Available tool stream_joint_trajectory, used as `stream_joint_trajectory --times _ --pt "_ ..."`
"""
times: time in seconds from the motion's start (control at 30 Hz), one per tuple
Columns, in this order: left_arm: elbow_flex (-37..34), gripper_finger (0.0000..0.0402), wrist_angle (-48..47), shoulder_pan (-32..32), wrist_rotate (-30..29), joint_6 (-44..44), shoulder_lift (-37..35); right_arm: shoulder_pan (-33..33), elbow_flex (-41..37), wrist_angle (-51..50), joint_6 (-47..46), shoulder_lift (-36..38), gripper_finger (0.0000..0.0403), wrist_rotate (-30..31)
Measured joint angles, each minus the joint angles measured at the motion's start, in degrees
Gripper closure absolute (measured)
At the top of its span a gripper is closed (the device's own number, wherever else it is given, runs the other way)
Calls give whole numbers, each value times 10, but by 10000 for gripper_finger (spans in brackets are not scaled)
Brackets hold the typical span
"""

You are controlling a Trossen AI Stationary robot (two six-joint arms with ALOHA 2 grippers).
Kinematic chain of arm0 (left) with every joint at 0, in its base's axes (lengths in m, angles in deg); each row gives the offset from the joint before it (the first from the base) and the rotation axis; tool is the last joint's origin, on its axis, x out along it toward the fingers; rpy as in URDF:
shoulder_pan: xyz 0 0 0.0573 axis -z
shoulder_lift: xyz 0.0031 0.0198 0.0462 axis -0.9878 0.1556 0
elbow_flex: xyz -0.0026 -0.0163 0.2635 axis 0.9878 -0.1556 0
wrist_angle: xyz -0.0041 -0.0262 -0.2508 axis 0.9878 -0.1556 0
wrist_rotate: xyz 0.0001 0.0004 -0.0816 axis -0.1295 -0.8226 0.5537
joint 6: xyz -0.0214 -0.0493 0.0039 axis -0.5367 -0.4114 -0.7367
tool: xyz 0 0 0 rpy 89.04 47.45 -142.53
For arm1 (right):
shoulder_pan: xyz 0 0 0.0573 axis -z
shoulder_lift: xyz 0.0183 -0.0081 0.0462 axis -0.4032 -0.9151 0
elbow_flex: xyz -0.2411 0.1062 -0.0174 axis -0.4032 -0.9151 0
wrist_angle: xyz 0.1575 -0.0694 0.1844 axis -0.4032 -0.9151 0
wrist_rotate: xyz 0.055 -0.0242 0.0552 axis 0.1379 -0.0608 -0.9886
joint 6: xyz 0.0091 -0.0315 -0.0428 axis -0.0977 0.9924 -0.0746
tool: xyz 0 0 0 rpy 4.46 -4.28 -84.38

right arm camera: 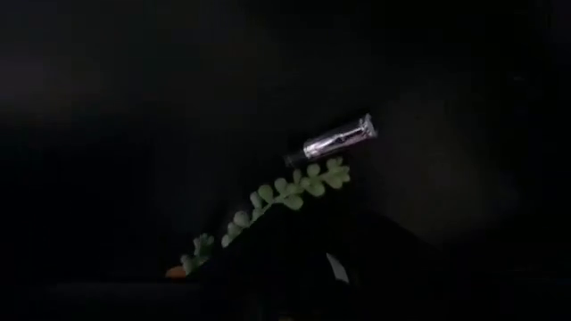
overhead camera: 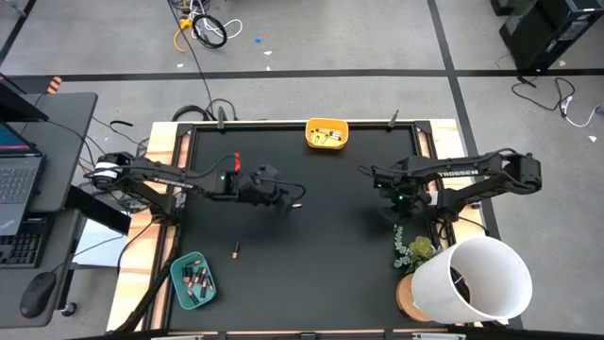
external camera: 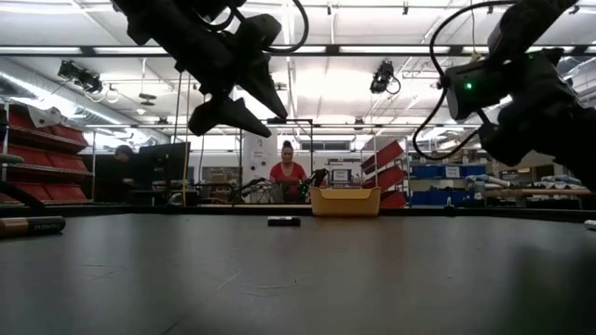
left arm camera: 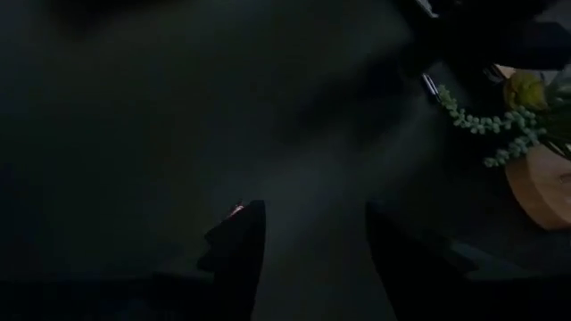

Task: Sort batteries
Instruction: Put the silver battery into the yellow bin

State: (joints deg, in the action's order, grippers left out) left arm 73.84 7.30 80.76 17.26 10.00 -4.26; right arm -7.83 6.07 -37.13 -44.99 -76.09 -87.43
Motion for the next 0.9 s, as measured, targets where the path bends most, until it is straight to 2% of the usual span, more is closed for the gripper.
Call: stream_joint_trajectory --times 0.2,0.5,0.6,0.77,0.9 --pt "0 193 -7 -9 41 9 0 0 -37 55 -54 4 288 -1" --pt "0 193 -15 -9 65 18 0 0 -95 179 -124 5 292 3" --pt "0 193 -24 -9 74 19 0 0 -96 177 -115 1 313 14" --pt "0 193 -24 -10 75 24 0 -5 -96 170 -71 1 389 38" --pt "0 193 -24 -13 75 24 0 -14 -95 186 -59 1 394 67"
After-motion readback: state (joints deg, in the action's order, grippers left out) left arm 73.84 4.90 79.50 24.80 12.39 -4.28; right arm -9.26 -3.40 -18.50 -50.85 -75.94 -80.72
